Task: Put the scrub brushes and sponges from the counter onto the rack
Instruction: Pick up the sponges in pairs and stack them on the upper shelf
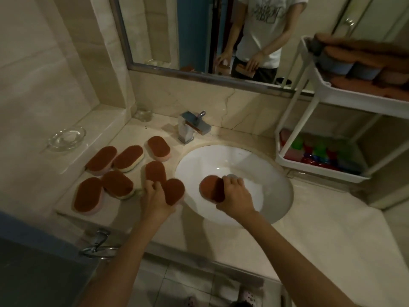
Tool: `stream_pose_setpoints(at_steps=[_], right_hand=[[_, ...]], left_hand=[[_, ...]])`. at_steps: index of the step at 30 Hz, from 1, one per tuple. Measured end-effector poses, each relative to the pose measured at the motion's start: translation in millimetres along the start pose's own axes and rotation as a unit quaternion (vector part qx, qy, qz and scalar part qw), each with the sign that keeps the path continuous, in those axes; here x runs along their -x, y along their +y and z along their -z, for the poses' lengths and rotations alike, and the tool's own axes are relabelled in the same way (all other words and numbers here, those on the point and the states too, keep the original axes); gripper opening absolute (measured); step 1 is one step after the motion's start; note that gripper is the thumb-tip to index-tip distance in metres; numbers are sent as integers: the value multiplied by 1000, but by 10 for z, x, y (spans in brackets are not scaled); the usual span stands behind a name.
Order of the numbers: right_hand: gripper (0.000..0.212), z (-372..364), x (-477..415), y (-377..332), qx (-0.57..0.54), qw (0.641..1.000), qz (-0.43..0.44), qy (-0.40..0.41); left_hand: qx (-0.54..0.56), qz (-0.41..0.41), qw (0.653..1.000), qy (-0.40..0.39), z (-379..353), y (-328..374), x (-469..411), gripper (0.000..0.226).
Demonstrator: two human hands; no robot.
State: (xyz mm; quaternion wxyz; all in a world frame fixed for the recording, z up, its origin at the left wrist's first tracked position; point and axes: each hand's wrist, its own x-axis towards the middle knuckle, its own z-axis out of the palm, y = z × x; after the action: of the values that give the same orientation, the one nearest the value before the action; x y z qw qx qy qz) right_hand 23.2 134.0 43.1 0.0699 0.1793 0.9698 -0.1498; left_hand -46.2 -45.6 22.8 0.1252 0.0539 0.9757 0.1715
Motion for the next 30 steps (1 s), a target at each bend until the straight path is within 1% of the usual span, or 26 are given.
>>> stream_pose_setpoints(at_steps=[2,5,10,13,16,21,24,27,30], right_hand=[[70,304,-1,108,-20,996,-44,80],[74,797,49,263,-63,976,-94,185],[77,1576,205,702,-71,937,-137,313],[75,1979,309,1063,-69,918,-151,359],[77,2372,426,1495,-63,906,-164,385],[79,2900,469,2181,-74,905,-146,393],[76,3140,347,2521,-36,910,-146,385],[68,3283,187,2744,-6,927,-135,350],[71,3297,55,2851,6,943,-117,311]], left_hand=[[7,-35,999,16,207,360,-9,86],[45,-107,992,56,507,976,-2,79],[109,-251,954,120,867,2006,176,74],[120,-309,934,135,982,2579,266,73],[117,-363,913,146,1035,3154,340,76],[125,-431,883,137,1075,3948,433,84],[109,-444,882,118,1044,4351,343,80],[76,-450,884,105,1004,4623,221,78],[57,-451,887,79,943,4738,108,80]])
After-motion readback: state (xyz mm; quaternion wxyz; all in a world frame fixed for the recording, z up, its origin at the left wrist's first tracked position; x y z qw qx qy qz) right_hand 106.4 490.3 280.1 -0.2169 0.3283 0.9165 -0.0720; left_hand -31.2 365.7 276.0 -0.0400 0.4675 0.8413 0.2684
